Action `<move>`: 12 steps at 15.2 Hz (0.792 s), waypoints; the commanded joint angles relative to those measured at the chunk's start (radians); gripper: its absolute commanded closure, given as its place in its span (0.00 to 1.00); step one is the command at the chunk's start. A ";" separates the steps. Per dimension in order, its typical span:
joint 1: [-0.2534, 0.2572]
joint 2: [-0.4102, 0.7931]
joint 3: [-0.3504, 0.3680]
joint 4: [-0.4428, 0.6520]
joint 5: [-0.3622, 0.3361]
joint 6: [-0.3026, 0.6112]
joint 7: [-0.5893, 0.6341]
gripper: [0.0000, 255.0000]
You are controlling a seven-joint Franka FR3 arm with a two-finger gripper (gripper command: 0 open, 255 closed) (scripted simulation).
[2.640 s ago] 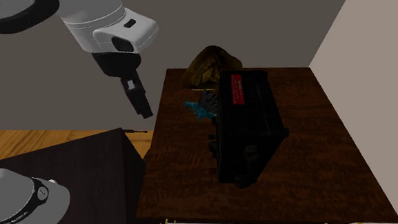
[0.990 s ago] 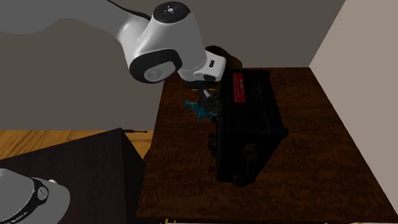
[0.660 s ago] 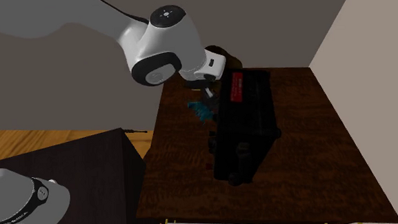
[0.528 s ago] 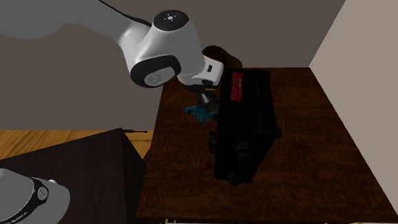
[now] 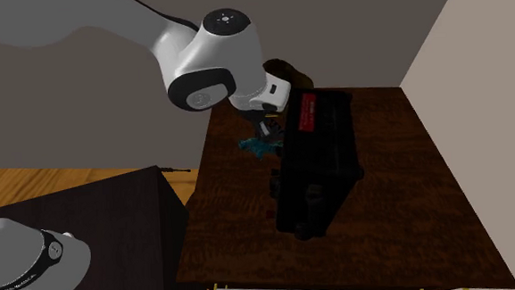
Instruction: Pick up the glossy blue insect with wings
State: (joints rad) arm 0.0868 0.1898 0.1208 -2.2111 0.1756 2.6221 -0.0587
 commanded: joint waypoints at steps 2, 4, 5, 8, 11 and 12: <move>0.000 -0.025 -0.001 0.008 -0.003 -0.039 0.006 1.00; 0.000 -0.043 -0.002 0.015 -0.006 -0.064 0.010 1.00; 0.000 -0.052 -0.002 0.019 -0.007 -0.077 0.012 1.00; -0.001 -0.077 -0.003 0.032 -0.010 -0.114 0.018 1.00; -0.002 -0.100 -0.004 0.047 -0.013 -0.152 0.024 1.00; -0.002 -0.107 -0.004 0.052 -0.014 -0.165 0.025 1.00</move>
State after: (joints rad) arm 0.0850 0.0890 0.1171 -2.1665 0.1628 2.4716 -0.0354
